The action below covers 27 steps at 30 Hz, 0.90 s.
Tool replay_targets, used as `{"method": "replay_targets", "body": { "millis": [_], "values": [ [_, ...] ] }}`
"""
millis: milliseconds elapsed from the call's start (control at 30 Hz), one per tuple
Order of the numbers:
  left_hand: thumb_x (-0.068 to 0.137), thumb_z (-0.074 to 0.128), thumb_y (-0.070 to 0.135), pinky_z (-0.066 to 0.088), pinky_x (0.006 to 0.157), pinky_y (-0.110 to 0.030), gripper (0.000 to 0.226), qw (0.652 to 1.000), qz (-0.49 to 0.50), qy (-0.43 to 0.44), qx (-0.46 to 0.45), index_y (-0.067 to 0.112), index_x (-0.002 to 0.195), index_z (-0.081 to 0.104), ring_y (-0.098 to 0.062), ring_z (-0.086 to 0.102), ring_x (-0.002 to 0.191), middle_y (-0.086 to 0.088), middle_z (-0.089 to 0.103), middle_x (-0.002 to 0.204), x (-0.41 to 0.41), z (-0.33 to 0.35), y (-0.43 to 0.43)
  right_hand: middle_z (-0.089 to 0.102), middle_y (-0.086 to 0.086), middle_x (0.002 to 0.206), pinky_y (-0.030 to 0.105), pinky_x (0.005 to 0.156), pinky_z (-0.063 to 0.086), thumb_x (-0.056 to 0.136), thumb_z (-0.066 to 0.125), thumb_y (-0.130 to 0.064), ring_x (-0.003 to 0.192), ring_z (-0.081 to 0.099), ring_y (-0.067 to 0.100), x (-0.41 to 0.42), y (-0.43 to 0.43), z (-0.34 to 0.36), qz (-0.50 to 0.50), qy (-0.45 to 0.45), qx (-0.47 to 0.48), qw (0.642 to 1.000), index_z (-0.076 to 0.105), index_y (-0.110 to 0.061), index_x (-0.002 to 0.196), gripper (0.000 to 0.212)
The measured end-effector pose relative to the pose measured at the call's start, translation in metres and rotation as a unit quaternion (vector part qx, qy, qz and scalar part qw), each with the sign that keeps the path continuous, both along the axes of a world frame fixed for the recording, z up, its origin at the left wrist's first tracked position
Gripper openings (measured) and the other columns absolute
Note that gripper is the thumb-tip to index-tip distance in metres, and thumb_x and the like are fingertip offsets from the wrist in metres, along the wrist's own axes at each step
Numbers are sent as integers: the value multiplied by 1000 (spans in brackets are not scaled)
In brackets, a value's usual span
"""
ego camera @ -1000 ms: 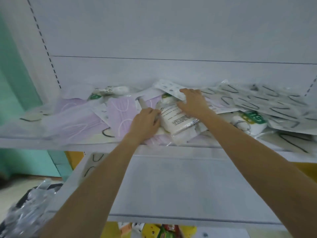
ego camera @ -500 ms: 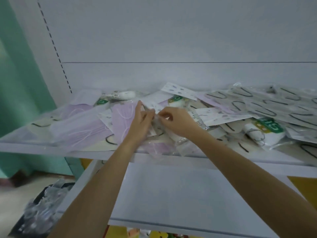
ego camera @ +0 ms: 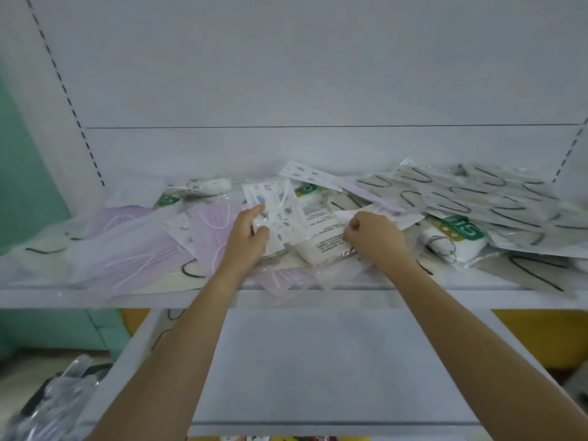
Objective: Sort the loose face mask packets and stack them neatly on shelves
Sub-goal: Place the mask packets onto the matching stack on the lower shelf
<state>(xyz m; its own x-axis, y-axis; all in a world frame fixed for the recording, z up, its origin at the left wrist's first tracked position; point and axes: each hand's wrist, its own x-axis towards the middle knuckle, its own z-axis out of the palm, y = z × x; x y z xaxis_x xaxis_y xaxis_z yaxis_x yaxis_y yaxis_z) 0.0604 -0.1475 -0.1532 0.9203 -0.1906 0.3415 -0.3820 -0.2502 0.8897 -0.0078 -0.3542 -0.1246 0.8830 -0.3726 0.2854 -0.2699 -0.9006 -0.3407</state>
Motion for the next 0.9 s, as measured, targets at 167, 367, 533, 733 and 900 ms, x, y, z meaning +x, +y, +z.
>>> {"method": "replay_targets", "body": {
  "millis": [167,367,533,733,900],
  "values": [
    [97,45,25,34,82,-12,37,999,-7,12,-39,25,134,48,7,49,89,2,48,134,0,-1,0,67,6,95,34,64,43,93,47,-16,81,59,26,-13,22,-7,80,-153,73,982,56,-9,103,16],
    [90,49,51,40,103,-53,36,988,-35,105,-112,24,112,59,-24,55,117,0,59,123,0,6,0,67,12,101,34,78,42,95,45,-10,93,59,28,-10,48,-12,262,-147,-6,954,62,-7,110,23],
    [91,58,18,39,106,-49,47,996,-24,60,-63,22,137,45,-25,48,126,-1,48,138,0,2,2,66,3,115,32,89,45,96,45,-14,104,60,23,3,53,-13,318,-104,13,942,63,-12,112,25],
    [93,41,1,33,111,-46,51,998,-1,25,-62,19,141,36,-25,42,131,-1,39,144,4,0,4,46,10,139,35,101,34,97,41,-18,127,40,25,60,18,20,136,-102,34,985,40,-13,138,41],
    [97,32,4,36,106,-53,48,995,43,40,-76,15,143,32,-31,42,129,-8,34,143,10,-1,1,50,17,127,44,97,41,96,39,-18,122,41,32,94,-4,19,19,65,-20,998,39,-6,131,37]
  ]
}}
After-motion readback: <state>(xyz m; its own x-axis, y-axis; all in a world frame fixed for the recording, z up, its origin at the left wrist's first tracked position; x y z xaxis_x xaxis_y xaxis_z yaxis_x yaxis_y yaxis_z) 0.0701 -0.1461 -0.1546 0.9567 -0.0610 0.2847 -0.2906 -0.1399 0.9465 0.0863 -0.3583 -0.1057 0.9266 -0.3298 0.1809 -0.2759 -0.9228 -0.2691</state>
